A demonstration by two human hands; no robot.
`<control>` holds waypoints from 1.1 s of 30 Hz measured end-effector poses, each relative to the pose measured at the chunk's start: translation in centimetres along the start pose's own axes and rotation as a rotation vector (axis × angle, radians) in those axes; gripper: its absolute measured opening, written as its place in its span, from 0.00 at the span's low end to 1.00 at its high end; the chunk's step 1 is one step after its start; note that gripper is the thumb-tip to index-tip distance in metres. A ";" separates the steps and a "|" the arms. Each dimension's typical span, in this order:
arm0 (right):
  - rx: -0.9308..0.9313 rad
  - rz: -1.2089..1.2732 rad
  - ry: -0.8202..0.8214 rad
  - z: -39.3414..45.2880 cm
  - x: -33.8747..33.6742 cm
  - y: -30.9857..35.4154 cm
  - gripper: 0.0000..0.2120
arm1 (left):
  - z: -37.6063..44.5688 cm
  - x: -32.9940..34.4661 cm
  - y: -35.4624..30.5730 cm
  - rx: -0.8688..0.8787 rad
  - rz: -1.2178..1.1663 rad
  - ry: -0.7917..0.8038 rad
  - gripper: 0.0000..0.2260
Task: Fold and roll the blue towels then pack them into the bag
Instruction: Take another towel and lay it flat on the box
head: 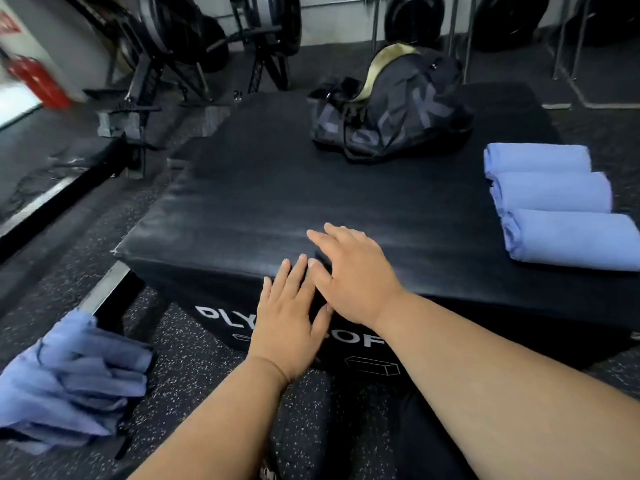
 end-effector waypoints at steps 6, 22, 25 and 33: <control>-0.299 -0.060 0.241 0.5 7.3 7.5 0.30 | -7.3 -0.2 15.0 -0.424 -0.042 0.168 0.34; -0.402 -0.099 0.711 0.6 24.1 15.8 0.36 | -22.1 1.9 43.9 -1.297 -0.472 0.118 0.29; -0.372 -0.104 0.742 1.3 25.9 16.3 0.36 | -23.9 4.0 47.7 -1.366 -0.521 0.142 0.35; -0.404 -0.143 0.761 4.8 31.3 18.6 0.35 | -24.3 7.0 54.5 -1.383 -0.564 0.101 0.35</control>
Point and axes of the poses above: each hand's wrist, its own z-axis towards the middle knuckle, its own x-axis out of the palm, y = z × x, the point moved 5 cm from there along z, towards the middle knuckle, and after that the axes turned 5 degrees about z, right-handed, at the moved point
